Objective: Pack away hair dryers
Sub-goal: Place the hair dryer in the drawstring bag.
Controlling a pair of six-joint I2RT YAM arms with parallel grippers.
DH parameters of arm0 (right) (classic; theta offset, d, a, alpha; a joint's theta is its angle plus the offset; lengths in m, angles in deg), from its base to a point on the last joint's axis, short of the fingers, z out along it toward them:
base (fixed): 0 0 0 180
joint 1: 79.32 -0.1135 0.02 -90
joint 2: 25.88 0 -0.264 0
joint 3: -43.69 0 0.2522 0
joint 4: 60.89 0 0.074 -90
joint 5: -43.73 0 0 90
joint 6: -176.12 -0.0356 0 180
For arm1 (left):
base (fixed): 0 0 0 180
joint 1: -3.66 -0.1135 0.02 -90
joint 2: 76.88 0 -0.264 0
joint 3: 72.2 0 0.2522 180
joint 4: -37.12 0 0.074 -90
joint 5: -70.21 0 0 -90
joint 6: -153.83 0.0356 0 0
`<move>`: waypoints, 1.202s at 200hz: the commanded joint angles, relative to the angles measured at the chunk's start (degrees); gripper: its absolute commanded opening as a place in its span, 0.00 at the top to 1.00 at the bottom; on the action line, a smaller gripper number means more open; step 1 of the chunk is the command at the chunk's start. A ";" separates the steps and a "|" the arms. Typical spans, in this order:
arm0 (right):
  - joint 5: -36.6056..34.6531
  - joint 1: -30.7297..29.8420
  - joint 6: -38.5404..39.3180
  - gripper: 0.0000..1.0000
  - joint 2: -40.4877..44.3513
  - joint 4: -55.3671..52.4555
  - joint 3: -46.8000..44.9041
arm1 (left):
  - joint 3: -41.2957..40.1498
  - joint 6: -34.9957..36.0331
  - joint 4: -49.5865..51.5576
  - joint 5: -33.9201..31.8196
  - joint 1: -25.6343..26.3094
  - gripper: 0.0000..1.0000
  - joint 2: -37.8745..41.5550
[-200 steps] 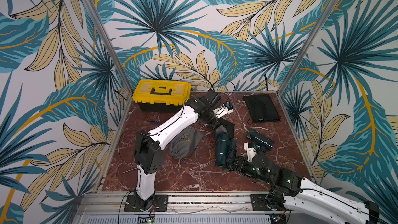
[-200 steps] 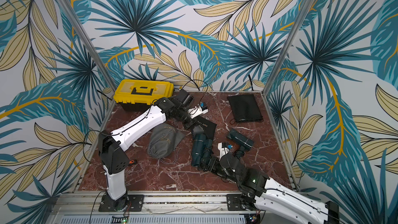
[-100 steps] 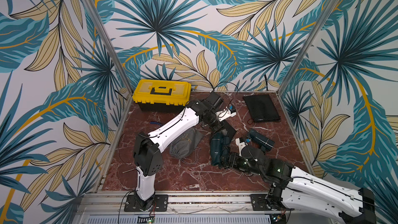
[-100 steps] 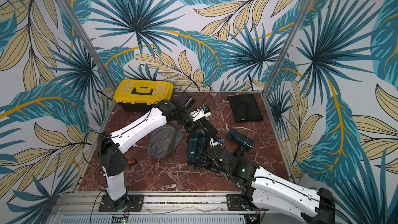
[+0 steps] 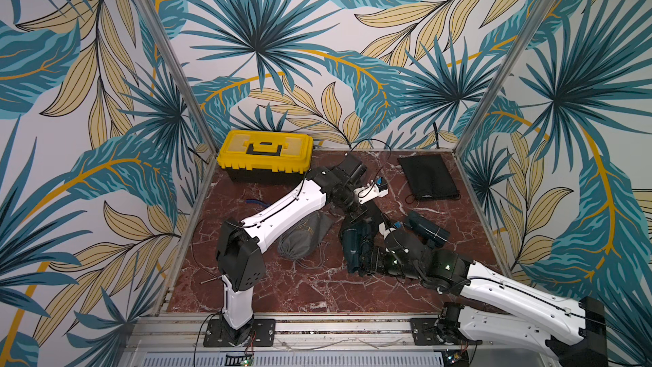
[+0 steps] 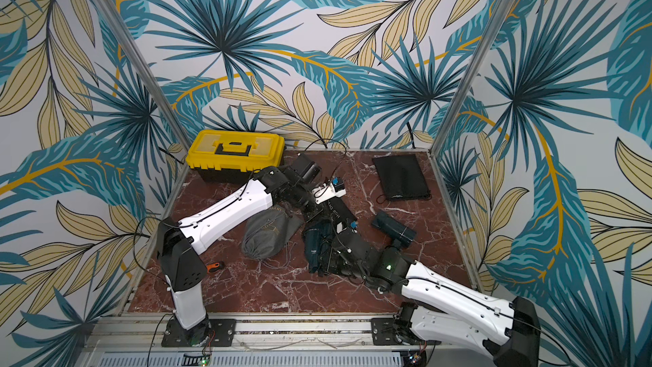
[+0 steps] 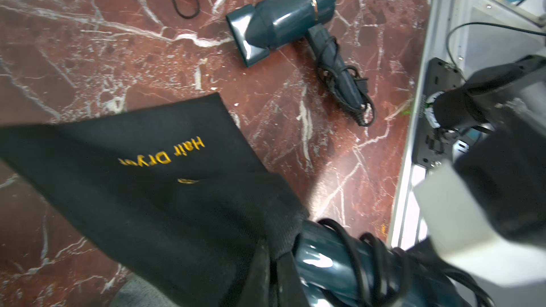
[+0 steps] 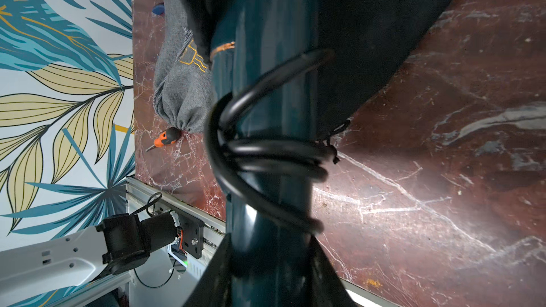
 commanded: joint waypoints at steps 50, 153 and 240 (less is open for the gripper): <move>-2.05 5.41 -1.32 1.00 6.35 2.64 -1.94 | -6.01 0.04 0.11 3.48 2.65 1.00 9.24; -14.25 7.59 -8.84 1.00 25.55 10.97 -11.21 | -11.33 -0.12 0.86 7.80 2.67 1.00 10.74; -17.32 8.01 -9.62 1.00 16.68 23.20 -8.92 | -8.51 -2.19 1.42 16.49 2.95 1.00 9.72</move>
